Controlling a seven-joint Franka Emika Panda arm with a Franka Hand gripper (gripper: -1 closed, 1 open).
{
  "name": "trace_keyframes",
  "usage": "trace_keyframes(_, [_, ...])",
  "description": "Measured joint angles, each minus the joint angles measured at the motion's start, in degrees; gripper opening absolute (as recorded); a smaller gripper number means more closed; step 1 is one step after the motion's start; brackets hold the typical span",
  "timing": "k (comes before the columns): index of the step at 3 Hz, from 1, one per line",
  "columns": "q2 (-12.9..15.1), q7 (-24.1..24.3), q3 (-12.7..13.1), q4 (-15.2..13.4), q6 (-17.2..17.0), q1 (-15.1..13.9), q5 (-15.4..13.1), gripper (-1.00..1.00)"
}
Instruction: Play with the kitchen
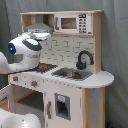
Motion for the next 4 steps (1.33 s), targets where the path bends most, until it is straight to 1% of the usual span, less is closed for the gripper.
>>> trace_keyframes(1, [3.18,-1.88,-1.18,0.80,-0.17,-4.49,0.00,1.00])
trace_keyframes(3, [7.11,-3.74,3.35,7.33,-5.84,-9.44,0.00,1.00])
trace_keyframes(4, [8.81,-4.84,4.99,11.12,-9.21,-11.17,0.00,1.00])
